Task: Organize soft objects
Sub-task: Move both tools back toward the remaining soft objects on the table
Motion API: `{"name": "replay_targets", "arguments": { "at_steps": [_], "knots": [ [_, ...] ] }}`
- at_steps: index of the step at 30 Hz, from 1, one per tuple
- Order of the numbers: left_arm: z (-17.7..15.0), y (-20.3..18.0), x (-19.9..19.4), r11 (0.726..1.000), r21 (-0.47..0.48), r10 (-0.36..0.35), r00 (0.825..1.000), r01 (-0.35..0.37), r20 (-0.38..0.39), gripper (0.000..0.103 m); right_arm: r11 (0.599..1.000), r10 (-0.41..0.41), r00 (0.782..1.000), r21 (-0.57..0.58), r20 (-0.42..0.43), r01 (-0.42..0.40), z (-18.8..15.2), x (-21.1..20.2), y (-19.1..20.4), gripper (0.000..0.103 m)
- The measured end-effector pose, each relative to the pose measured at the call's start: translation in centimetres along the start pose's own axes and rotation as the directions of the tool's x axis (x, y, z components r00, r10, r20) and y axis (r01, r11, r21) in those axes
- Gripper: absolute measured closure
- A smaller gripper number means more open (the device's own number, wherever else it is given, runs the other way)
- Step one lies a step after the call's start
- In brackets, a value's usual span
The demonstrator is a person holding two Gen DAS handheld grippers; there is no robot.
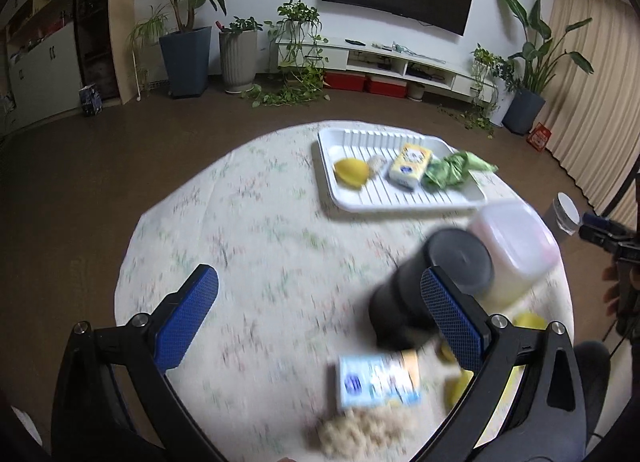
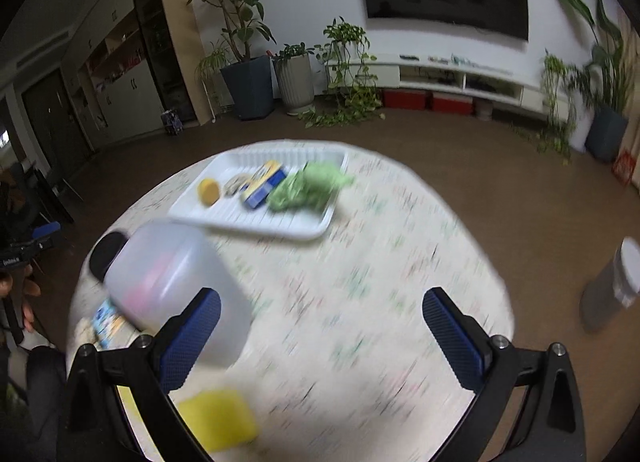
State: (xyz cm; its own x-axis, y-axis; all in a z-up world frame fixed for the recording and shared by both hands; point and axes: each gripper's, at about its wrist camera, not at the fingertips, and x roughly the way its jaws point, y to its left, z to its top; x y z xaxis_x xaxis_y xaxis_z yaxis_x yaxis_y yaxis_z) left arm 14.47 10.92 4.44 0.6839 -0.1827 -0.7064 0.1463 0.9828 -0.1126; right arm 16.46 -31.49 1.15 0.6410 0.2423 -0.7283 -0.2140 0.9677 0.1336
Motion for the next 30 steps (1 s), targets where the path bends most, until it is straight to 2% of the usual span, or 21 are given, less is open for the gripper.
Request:
{"name": "replay_targets", "arguments": {
  "at_steps": [4, 9, 15, 23, 30],
  "knots": [
    [-3.4, -1.2, -2.0, 1.0, 0.012, 0.024, 1.0, -0.024, 0.011, 0.0, 1.0, 0.015, 0.999, 0.025, -0.032, -0.014, -3.7, -0.5, 1.8, 0.0],
    [-7.1, -2.4, -2.9, 1.0, 0.008, 0.026, 1.0, -0.026, -0.016, 0.0, 1.0, 0.01, 0.998, 0.002, -0.056, -0.01, -7.2, -0.9, 4.9, 0.0],
    [-10.7, -3.5, -3.0, 1.0, -0.007, 0.03, 0.998, -0.031, -0.049, 0.0, 0.999, -0.032, 0.997, -0.046, -0.071, 0.029, -10.8, -0.9, 7.9, 0.0],
    [-12.7, -4.8, -1.6, 0.999, -0.018, 0.047, 0.996, -0.048, -0.075, 0.0, 0.992, -0.101, 0.992, -0.089, -0.069, 0.094, -12.3, -0.3, 9.4, 0.0],
    [-13.4, -4.5, 0.0, 0.996, -0.028, 0.079, 0.992, -0.083, -0.101, 0.0, 0.991, -0.094, 0.992, -0.099, -0.083, 0.086, -12.1, 1.2, 9.7, 0.0]
  ]
}}
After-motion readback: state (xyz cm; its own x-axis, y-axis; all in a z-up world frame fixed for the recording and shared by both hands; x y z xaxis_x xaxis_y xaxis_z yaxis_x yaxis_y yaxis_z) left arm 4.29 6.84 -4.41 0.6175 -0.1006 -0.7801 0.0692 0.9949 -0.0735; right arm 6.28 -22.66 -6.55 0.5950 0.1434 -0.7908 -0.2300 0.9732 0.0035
